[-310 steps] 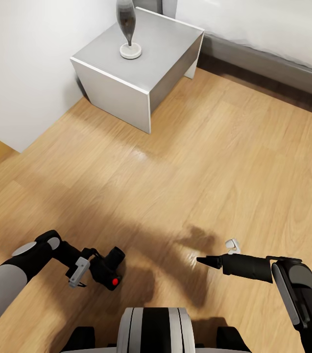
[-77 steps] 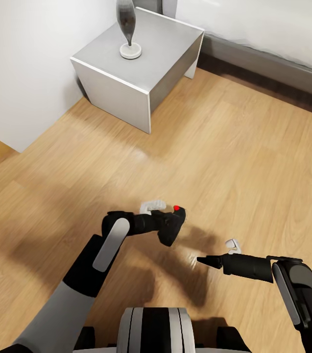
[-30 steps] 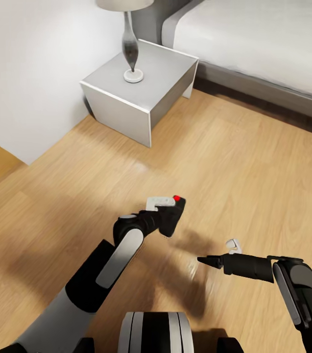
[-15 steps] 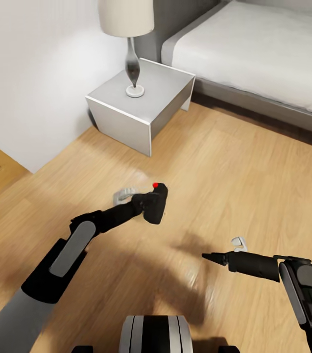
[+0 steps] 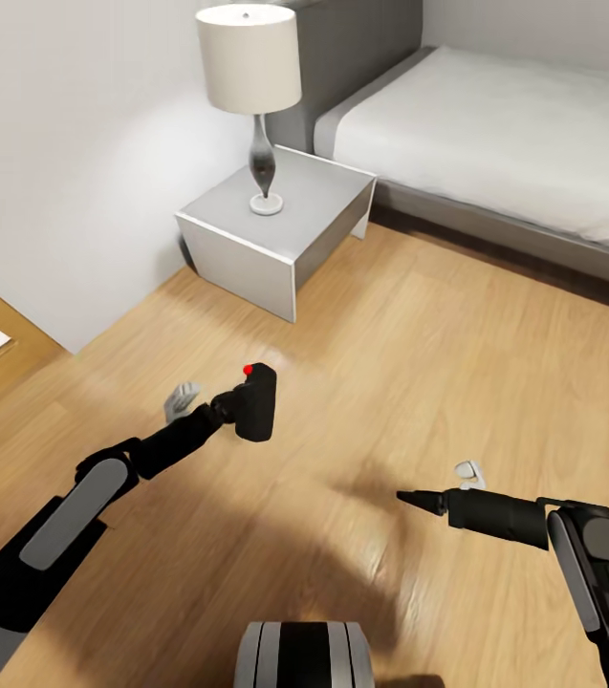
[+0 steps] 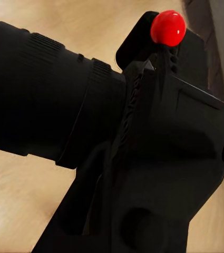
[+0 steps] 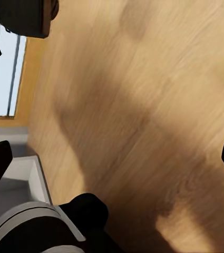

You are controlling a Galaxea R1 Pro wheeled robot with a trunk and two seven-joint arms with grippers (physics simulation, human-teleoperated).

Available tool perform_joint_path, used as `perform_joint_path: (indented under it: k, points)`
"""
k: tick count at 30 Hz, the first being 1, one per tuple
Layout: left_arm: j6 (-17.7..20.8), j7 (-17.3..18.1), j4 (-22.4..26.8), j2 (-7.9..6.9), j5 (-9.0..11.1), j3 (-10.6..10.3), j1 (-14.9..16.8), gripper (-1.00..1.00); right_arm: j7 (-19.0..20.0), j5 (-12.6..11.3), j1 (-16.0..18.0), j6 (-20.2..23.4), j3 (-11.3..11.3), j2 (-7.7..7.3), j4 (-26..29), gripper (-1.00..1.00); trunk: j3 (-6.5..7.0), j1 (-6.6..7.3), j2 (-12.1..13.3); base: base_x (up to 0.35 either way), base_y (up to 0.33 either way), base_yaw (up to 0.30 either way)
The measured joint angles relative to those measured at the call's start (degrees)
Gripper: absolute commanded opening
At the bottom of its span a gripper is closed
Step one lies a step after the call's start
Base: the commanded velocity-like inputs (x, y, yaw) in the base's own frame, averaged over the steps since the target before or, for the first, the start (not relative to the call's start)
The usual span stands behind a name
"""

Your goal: Attach the digital camera to the camera tripod in the bedroom.

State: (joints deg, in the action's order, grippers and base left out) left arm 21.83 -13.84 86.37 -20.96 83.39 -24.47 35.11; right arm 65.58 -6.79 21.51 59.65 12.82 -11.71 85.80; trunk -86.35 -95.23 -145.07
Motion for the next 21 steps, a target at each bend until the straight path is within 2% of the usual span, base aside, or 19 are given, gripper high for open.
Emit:
perform_joint_path:
  k: [8, 21]
  points:
    - [-0.17, 0.11, 0.01, -0.46, 3.16, -0.20, -0.07, -1.00, -0.04, 0.07, 0.00, 0.00, -0.15, 0.13, 0.07, 1.00, 1.77, 0.21, 0.11, 0.000, 0.000, 0.000]
    - [-0.22, 0.13, 0.02, -0.15, 4.08, -0.44, -0.08, -1.00, 0.04, 0.04, 0.00, 0.00, 0.32, -0.13, 0.26, 1.00, 4.65, 0.54, 0.28, 0.000, 0.000, 0.000]
